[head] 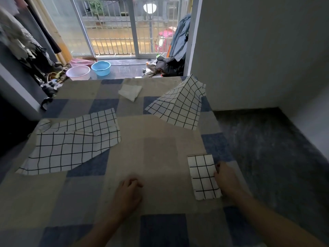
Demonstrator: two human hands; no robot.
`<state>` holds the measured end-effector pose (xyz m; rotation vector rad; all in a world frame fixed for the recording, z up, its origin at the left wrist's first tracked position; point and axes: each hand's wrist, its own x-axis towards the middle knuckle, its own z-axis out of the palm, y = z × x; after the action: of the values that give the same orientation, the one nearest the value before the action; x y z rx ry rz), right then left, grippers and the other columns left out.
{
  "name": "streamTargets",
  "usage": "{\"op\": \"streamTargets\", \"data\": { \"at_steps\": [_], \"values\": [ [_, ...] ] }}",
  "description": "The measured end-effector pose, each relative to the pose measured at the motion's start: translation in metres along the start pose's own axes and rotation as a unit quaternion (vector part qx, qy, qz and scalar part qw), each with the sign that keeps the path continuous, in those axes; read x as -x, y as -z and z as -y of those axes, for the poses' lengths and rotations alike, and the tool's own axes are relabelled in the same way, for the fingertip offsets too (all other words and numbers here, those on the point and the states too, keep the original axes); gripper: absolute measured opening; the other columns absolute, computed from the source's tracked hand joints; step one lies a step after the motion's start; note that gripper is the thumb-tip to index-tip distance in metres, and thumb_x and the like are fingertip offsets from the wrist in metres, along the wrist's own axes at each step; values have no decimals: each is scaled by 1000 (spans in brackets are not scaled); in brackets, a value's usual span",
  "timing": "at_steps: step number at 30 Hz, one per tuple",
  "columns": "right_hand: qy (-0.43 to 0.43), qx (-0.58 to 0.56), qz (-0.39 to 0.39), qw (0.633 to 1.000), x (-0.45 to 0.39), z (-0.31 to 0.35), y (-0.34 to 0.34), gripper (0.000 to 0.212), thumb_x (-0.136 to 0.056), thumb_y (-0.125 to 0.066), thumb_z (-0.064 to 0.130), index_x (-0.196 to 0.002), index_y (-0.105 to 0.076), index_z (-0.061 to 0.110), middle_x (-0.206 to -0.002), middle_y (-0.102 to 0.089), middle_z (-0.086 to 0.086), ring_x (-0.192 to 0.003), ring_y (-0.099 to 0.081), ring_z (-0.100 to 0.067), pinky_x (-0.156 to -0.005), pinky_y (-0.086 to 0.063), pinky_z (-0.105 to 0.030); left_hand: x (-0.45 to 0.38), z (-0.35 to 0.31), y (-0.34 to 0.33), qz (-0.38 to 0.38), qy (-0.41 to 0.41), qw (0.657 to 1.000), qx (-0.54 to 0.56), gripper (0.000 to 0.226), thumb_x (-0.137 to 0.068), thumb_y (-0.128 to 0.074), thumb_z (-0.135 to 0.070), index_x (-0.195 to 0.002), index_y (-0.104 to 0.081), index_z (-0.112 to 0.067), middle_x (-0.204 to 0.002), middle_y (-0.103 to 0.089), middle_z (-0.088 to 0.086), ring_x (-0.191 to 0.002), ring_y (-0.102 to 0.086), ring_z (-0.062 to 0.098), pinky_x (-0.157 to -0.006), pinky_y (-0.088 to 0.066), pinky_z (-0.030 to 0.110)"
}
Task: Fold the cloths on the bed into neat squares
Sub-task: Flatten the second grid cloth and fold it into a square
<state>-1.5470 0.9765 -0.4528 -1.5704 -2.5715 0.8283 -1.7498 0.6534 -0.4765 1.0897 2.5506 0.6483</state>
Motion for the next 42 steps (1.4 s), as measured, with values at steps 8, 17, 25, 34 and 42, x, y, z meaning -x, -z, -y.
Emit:
{"op": "streamTargets", "data": {
  "at_steps": [8, 17, 25, 34, 42],
  "values": [
    [59, 88, -25, 994, 1, -19, 11, 12, -89, -47, 3, -96, -54, 9, -90, -62, -9, -73, -56, -18, -64, -47, -33, -3, 2, 4, 29, -23, 998, -58, 30, -77, -69, -23, -106, -64, -21, -116, -56, -1, -105, -50, 26, -85, -43, 34],
    [248, 237, 49, 938, 18, 1, -5, 34, -87, -53, 20, -121, -53, 17, -128, -48, -5, -113, -48, -23, -85, -48, -33, -3, 0, 8, 51, -29, 994, -88, 28, -80, -64, -29, -108, -59, -25, -122, -52, -2, -108, -46, 23, -86, -45, 35],
    [205, 305, 68, 928, 18, 36, -3, 42, -90, -48, 24, -131, -42, 16, -130, -45, -6, -116, -46, -23, -88, -46, -35, -5, -7, 26, 69, -11, 991, -117, 28, -86, -60, -32, -114, -58, -26, -127, -50, -5, -119, -45, 18, -90, -40, 29],
    [296, 267, 67, 915, 53, 149, -18, 35, -89, -50, 28, -122, -50, 16, -124, -48, -6, -106, -53, -27, -78, -45, -34, 19, 24, 80, 7, -6, 994, -107, 26, -88, -62, -33, -112, -58, -26, -128, -50, -9, -113, -48, 15, -92, -41, 29],
    [407, 234, 105, 877, 142, 287, -65, 29, -89, -55, 28, -113, -56, 11, -118, -53, -10, -101, -55, -29, -84, -48, -36, 105, 59, 180, -102, 35, 981, -159, 25, -91, -56, -35, -113, -59, -24, -121, -56, -4, -108, -54, 18, -82, -41, 31]
  ]
}}
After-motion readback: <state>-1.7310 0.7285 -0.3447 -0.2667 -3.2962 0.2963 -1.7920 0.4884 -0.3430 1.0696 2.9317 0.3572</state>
